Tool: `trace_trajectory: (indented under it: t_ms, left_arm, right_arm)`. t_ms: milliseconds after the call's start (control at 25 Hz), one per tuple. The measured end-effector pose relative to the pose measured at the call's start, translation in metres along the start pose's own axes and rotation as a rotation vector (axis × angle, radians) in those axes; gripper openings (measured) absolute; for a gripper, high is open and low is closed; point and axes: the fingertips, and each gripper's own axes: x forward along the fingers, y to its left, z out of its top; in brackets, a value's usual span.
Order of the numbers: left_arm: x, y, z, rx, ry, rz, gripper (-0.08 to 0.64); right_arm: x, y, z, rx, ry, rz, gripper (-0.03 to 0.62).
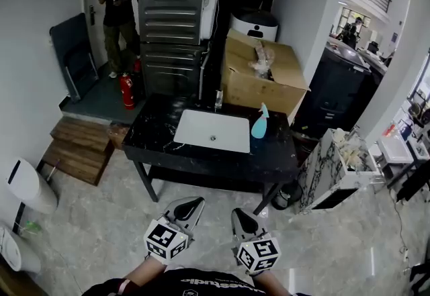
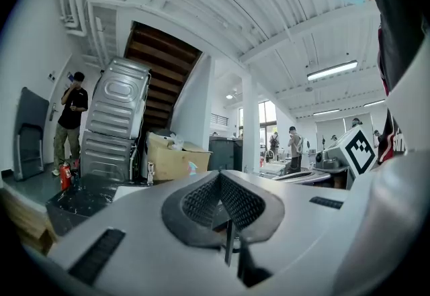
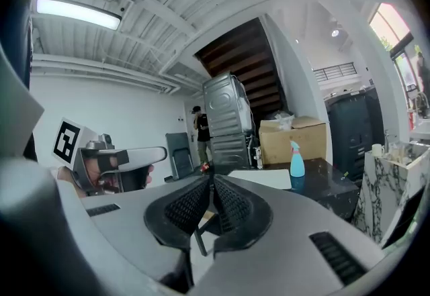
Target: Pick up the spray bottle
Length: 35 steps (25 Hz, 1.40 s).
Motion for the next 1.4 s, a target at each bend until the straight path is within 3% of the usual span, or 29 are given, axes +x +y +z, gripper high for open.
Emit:
trace_trajectory:
  t_ms: [600, 880, 1160, 1400]
  left_arm:
    - [0.02, -0.027, 0.0, 0.017, -0.011, 0.054, 0.015]
    - [0.04, -0.02, -0.021, -0.007, 0.016, 0.052, 0.015]
    - [0.106, 0.045, -0.033, -0.058, -0.001, 0.033, 0.015]
    - [0.175, 0.122, -0.019, -0.065, -0.031, -0.019, 0.015]
  right_arm:
    - [-0.024, -0.029, 0.0, -0.001, -0.047, 0.052, 0.037]
    - [-0.01, -0.05, -0.017, 0.032, -0.025, 0.042, 0.037]
    - [0.046, -0.091, -0.008, 0.019, -0.027, 0.002, 0.037]
    - [0.137, -0.124, 0.024, 0.007, -0.056, -0.032, 0.038]
